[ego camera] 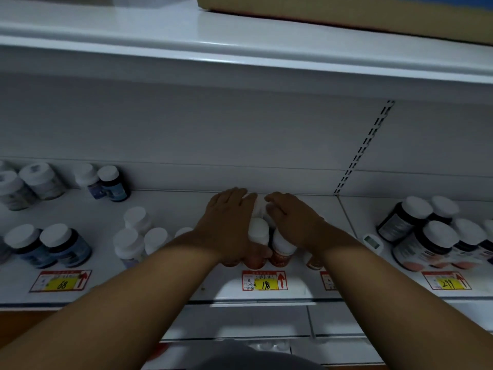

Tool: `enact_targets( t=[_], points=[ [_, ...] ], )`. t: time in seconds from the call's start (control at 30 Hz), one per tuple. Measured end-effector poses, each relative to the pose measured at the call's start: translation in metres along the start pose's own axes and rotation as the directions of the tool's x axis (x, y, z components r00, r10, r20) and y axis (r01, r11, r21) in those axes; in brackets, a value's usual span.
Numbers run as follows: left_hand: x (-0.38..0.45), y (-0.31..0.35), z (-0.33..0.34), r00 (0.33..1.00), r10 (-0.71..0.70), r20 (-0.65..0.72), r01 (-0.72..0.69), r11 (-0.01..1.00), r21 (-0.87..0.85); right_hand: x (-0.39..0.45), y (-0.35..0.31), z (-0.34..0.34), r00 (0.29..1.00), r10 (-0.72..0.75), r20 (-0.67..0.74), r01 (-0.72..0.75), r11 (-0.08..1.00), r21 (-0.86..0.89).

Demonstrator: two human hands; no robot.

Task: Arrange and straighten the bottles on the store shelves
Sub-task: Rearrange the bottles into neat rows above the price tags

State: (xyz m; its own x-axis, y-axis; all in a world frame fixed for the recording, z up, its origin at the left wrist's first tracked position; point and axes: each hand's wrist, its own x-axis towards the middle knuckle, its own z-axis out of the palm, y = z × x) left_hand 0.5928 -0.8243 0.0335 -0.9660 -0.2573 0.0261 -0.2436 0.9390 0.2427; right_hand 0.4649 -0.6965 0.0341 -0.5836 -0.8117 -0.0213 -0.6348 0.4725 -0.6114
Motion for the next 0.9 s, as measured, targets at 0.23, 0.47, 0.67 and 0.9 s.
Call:
enact_targets(
  t=[0.23, 0.47, 0.67, 0.9],
  points=[
    [-0.013, -0.026, -0.009, 0.984, -0.012, 0.179, 0.019, 0.999, -0.039, -0.020, -0.010, -0.052, 0.925, -0.039, 0.378, 0.082, 0.992, -0.098],
    [-0.012, -0.020, -0.004, 0.988, -0.044, 0.146, 0.050, 0.998, -0.041, -0.012, -0.001, -0.024, 0.948, -0.088, 0.306, 0.182, 0.938, -0.294],
    [-0.011, -0.025, 0.003, 0.995, -0.040, 0.091, 0.050, 0.992, -0.113, -0.017, 0.003, -0.009, 0.965, -0.135, 0.226, 0.189, 0.953, -0.237],
    [-0.012, -0.028, 0.007, 0.998, -0.018, 0.056, 0.026, 0.989, -0.144, -0.009, 0.002, -0.016, 0.967, -0.138, 0.215, 0.185, 0.958, -0.218]
  ],
)
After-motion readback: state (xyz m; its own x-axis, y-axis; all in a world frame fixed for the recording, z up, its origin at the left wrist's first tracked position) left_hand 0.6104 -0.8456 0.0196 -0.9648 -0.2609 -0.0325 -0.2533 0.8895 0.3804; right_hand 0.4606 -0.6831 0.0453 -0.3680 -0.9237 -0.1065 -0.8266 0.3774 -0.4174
